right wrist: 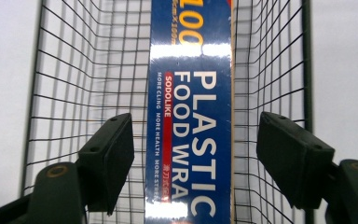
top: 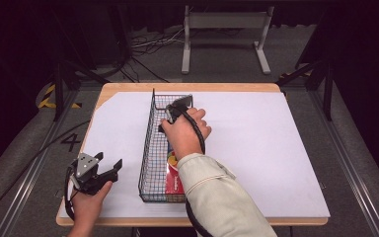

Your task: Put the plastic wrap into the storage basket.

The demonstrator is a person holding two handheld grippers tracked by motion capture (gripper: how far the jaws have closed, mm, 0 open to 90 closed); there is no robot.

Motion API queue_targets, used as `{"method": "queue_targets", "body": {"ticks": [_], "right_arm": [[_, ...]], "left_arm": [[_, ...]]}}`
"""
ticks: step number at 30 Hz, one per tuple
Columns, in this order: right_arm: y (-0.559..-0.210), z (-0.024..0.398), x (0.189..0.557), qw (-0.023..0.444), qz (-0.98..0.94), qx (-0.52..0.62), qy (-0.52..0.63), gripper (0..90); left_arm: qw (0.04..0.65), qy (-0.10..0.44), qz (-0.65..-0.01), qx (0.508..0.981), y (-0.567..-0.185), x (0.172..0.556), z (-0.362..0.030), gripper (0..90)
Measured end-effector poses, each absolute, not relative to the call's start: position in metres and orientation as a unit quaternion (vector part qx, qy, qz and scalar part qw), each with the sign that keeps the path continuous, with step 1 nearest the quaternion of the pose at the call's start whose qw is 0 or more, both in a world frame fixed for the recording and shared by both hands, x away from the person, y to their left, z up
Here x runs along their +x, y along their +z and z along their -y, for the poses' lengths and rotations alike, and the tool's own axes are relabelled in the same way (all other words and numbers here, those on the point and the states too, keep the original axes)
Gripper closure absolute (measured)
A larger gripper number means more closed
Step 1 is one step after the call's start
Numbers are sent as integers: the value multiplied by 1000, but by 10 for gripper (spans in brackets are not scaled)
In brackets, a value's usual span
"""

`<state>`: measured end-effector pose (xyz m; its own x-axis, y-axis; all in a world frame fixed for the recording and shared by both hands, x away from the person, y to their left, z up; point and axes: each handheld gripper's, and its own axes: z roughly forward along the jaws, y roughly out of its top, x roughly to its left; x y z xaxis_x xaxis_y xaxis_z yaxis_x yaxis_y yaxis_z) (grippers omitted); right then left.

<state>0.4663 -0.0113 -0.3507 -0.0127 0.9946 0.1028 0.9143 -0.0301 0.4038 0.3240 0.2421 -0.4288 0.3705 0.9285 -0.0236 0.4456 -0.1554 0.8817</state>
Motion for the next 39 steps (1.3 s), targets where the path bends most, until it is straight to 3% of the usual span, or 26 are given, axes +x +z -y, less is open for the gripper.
{"method": "queue_targets", "body": {"ticks": [14,25,39], "right_arm": [[-325,32,449,98,-695,677,222,275],[-310,52,436,114,-717,644,240,260],[-311,124,414,104,-731,618,270,249]], "left_arm": [[424,278,-486,712,-429,327,-238,280],[426,281,-488,708,-430,326,-242,280],[418,280,-493,710,-430,325,-241,279]]}}
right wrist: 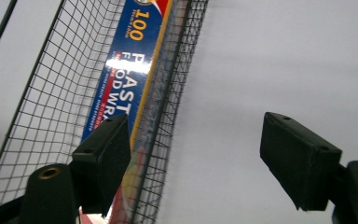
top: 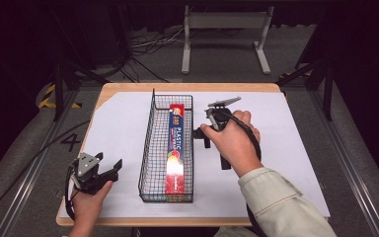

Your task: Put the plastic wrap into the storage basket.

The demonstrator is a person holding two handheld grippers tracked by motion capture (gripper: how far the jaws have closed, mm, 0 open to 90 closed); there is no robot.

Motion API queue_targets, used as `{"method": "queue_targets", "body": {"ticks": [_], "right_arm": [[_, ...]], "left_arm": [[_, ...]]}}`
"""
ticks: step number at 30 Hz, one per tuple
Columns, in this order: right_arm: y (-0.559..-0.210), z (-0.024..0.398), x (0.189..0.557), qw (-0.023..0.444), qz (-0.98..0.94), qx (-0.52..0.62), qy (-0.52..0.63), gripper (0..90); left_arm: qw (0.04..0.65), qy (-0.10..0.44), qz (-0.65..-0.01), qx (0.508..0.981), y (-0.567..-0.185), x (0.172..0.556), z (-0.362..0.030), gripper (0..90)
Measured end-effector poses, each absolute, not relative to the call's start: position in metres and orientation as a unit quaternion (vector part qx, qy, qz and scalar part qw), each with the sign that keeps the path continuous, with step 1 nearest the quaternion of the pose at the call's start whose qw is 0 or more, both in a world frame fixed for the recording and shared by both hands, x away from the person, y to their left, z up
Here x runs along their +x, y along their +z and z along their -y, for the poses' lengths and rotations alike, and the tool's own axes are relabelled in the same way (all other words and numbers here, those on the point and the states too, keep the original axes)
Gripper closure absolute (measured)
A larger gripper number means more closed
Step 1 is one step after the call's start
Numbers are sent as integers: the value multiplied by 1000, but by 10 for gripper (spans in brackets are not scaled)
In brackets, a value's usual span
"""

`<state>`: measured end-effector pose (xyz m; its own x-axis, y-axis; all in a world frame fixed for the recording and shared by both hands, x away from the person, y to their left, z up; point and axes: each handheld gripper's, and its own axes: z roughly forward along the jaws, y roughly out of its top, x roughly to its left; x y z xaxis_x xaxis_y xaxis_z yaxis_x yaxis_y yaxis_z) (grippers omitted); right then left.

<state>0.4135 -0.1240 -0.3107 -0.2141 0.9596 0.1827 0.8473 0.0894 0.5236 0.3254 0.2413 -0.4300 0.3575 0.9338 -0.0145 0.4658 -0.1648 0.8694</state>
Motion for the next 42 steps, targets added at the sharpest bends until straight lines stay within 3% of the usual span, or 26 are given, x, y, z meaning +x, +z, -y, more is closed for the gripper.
{"method": "queue_targets", "body": {"ticks": [21,28,42], "right_arm": [[-311,202,408,149,-770,511,351,212],[-351,229,413,175,-778,458,393,217],[-385,264,401,209,-767,437,421,191]], "left_arm": [[419,280,-491,711,-431,327,-242,279],[420,277,-490,711,-432,326,-240,278],[419,277,-490,713,-433,327,-240,278]]}}
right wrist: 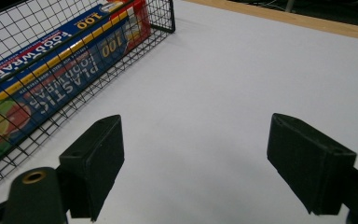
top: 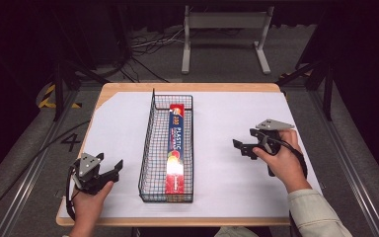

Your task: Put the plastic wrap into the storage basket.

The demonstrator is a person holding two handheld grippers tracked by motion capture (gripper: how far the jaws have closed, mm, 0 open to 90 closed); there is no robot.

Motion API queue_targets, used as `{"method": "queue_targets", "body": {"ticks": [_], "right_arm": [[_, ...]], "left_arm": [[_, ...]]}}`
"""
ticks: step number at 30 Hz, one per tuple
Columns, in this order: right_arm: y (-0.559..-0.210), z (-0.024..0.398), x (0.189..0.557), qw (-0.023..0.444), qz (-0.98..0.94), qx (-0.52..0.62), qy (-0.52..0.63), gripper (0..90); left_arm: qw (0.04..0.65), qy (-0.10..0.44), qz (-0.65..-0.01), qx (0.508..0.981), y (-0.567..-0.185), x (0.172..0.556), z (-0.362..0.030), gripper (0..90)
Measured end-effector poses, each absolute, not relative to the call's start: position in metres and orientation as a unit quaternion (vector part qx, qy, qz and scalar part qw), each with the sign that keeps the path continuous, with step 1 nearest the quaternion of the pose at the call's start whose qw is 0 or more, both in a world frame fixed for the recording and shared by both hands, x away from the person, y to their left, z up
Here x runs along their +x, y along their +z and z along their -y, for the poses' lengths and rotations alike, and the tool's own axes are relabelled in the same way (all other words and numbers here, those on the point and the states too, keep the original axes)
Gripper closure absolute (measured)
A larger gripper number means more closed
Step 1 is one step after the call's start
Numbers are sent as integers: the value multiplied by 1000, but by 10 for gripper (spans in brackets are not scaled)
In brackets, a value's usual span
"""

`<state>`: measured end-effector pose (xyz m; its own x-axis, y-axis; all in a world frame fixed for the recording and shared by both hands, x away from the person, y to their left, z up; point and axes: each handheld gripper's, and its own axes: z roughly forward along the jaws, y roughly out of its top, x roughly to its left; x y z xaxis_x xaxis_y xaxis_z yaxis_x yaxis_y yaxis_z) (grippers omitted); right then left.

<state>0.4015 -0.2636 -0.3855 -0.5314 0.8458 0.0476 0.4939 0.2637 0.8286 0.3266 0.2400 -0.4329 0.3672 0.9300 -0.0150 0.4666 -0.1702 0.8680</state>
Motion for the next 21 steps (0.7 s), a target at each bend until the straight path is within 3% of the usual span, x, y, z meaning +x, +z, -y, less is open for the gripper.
{"method": "queue_targets", "body": {"ticks": [17,21], "right_arm": [[-434,286,380,227,-732,470,437,177],[-438,285,378,232,-744,466,419,170]], "left_arm": [[434,267,-470,720,-435,327,-240,268],[408,283,-468,731,-436,328,-236,271]]}}
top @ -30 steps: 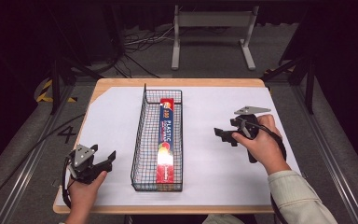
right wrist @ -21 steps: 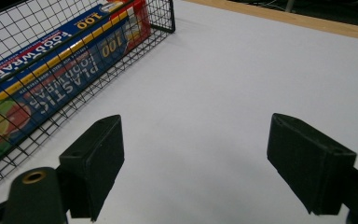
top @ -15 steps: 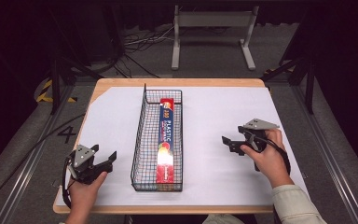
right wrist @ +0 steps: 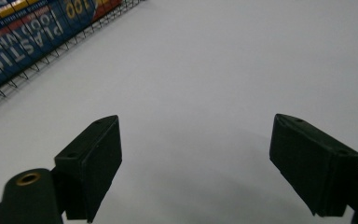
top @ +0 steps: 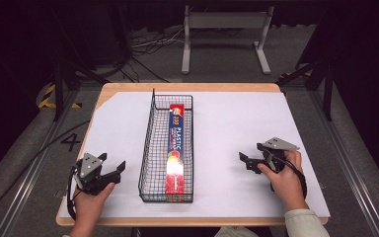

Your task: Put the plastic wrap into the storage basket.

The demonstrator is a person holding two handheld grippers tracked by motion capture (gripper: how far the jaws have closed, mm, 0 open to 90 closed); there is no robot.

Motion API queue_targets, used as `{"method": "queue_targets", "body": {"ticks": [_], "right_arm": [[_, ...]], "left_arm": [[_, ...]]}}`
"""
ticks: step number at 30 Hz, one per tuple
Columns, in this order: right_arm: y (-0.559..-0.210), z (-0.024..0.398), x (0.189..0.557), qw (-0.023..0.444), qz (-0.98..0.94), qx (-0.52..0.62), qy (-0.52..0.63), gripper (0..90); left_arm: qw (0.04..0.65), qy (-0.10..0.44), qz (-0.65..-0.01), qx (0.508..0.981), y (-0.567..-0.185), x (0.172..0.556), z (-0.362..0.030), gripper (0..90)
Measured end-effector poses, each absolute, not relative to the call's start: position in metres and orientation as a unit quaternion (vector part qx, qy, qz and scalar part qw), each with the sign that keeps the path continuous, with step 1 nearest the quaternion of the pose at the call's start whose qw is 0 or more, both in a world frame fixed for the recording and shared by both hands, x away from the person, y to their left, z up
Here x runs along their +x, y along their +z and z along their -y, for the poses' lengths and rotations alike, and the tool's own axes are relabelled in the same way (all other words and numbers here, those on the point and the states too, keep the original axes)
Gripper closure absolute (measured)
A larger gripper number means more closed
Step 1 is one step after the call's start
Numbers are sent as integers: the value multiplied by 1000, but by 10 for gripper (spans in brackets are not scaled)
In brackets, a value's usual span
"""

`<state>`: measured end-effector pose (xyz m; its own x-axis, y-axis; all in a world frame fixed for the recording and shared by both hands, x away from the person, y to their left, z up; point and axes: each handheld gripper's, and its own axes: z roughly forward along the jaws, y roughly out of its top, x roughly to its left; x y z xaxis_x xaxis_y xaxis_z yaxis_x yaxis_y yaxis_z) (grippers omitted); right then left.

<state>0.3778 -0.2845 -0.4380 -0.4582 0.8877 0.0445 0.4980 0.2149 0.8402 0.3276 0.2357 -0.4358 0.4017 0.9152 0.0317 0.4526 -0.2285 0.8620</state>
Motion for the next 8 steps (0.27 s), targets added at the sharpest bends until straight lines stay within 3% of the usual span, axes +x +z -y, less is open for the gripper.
{"method": "queue_targets", "body": {"ticks": [8], "right_arm": [[-441,288,373,239,-746,465,412,160]], "left_arm": [[408,273,-468,735,-439,329,-237,267]]}}
